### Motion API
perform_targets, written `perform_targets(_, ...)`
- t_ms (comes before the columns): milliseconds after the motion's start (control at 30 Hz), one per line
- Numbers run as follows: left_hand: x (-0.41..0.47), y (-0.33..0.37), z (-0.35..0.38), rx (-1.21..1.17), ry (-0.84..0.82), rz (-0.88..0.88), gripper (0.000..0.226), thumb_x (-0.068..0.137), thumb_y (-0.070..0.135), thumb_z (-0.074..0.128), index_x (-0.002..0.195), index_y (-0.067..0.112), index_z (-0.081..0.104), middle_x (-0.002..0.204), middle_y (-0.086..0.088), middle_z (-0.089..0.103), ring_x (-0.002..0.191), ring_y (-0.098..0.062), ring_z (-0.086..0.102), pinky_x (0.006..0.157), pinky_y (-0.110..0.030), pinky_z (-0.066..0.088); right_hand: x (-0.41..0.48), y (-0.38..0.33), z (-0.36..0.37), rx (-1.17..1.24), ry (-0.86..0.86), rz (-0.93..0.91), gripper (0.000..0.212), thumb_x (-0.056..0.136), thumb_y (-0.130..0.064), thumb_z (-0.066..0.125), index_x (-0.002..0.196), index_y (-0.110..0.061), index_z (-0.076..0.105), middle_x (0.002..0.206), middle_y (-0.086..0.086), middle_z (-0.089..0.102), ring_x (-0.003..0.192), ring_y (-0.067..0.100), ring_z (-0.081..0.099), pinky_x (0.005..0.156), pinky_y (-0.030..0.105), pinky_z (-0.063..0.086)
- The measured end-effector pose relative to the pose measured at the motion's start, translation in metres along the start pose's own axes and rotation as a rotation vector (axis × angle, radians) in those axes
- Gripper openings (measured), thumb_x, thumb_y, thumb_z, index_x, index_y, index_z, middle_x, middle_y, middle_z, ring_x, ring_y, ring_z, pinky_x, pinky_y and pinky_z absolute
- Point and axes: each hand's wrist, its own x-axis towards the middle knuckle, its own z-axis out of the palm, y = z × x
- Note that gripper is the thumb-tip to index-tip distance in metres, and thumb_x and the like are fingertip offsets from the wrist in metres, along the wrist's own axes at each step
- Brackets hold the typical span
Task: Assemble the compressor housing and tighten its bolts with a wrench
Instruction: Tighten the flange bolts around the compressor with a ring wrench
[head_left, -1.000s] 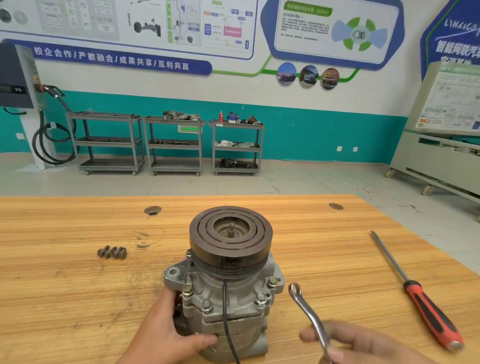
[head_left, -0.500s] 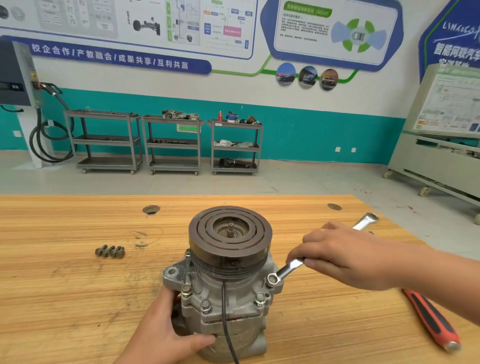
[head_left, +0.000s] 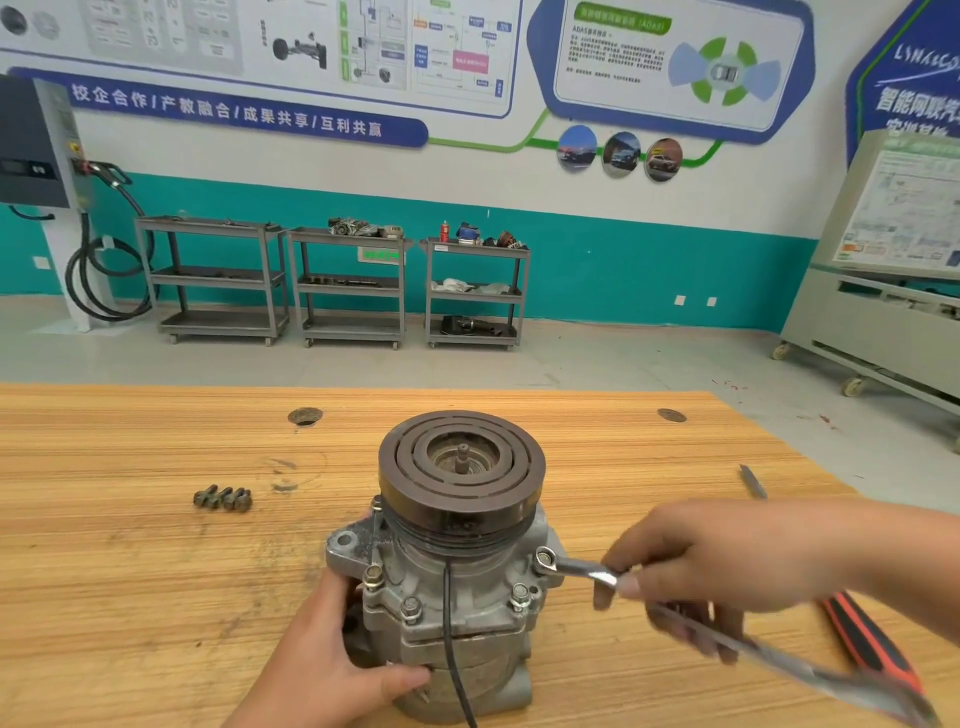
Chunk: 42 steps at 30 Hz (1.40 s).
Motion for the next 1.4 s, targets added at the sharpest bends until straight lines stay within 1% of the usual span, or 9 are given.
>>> perform_targets(133,0.000,0.003,0.000,0.010,0.001,-0.012,0.113,0.023,0.077,0.080,0.119,0.062,0.023,0.108,0.032,0.058,0.100,0.029,0.045,0.071,0.000,0.042,0.001,-0.009,0.045,0.762,-0.113,-0.066,0.018,0.094,-0.019,0.050,0.084,-0.009,0.062,0.064,0.006,0.065,0.048,0.013,0.062,0.042,0.020,0.049)
perform_targets(300,-0.001,0.005,0.000,0.023,0.000,0.002,0.107,0.031,0.062,0.083,0.120,0.060,0.024,0.111,0.024,0.057,0.099,0.029,0.046,0.070,0.000,0.041,0.020,-0.010,0.095,1.105,-0.072,-0.233,0.021,0.073,-0.018,0.060,0.075,-0.005,0.075,0.081,0.015,0.072,0.069,0.019,0.070,0.062,0.023,0.053)
perform_targets(467,-0.002,0.005,0.001,0.007,0.010,-0.008,0.101,0.031,0.054,0.085,0.116,0.056,0.029,0.102,0.024,0.063,0.095,0.024,0.050,0.068,-0.002,0.043,0.008,0.008,0.109,0.816,0.025,-0.230,0.022,0.085,-0.030,0.060,0.095,-0.011,0.067,0.085,-0.005,0.067,0.078,0.003,0.065,0.073,0.014,0.045)
perform_targets(633,-0.005,0.006,0.000,0.014,-0.007,0.034,0.095,0.038,0.063,0.085,0.117,0.054,0.032,0.107,0.053,0.045,0.099,0.026,0.046,0.071,0.001,0.040,-0.014,0.027,0.084,-0.174,0.510,-0.287,0.030,0.081,-0.059,0.024,0.095,-0.043,0.044,0.070,-0.017,0.050,0.068,-0.003,0.047,0.063,0.012,0.036)
perform_targets(700,-0.006,0.006,0.000,0.023,-0.002,0.062,0.091,0.039,0.065,0.080,0.117,0.052,0.034,0.109,0.051,0.045,0.101,0.025,0.046,0.072,0.001,0.040,-0.014,0.033,0.069,-0.293,0.576,-0.327,0.026,0.080,-0.060,0.021,0.089,-0.039,0.035,0.073,-0.017,0.049,0.064,0.005,0.042,0.058,0.017,0.033)
perform_targets(900,-0.008,0.009,0.001,0.020,0.003,0.091,0.090,0.042,0.062,0.079,0.119,0.050,0.035,0.109,0.050,0.046,0.101,0.024,0.047,0.072,0.002,0.039,-0.001,0.031,0.031,-0.429,0.613,-0.446,0.022,0.087,-0.046,0.033,0.102,-0.044,0.050,0.076,-0.022,0.052,0.078,-0.002,0.051,0.068,0.012,0.038)
perform_targets(1033,-0.010,0.010,0.001,0.008,0.001,0.086,0.088,0.046,0.054,0.089,0.116,0.047,0.037,0.107,0.052,0.045,0.100,0.027,0.046,0.071,0.004,0.037,0.004,0.022,0.007,-0.675,0.578,-0.359,0.051,0.081,-0.064,0.012,0.120,-0.057,0.043,0.089,-0.031,0.047,0.084,-0.010,0.047,0.079,0.020,0.041)
perform_targets(1167,-0.009,0.007,0.002,0.006,0.019,0.075,0.085,0.043,0.059,0.084,0.115,0.047,0.039,0.107,0.030,0.059,0.100,0.025,0.047,0.071,0.003,0.038,0.009,0.014,-0.014,-0.817,0.461,-0.340,0.068,0.079,-0.068,0.005,0.125,-0.042,0.048,0.104,-0.028,0.048,0.094,-0.006,0.046,0.086,0.023,0.042)
perform_targets(1400,-0.008,0.004,0.002,0.005,0.015,0.088,0.086,0.042,0.062,0.080,0.117,0.048,0.040,0.114,0.022,0.058,0.104,0.016,0.053,0.075,-0.002,0.041,0.028,0.000,-0.025,-0.919,0.303,-0.362,0.054,0.088,-0.058,0.016,0.129,-0.042,0.047,0.088,-0.036,0.038,0.085,-0.024,0.033,0.087,0.017,0.025)
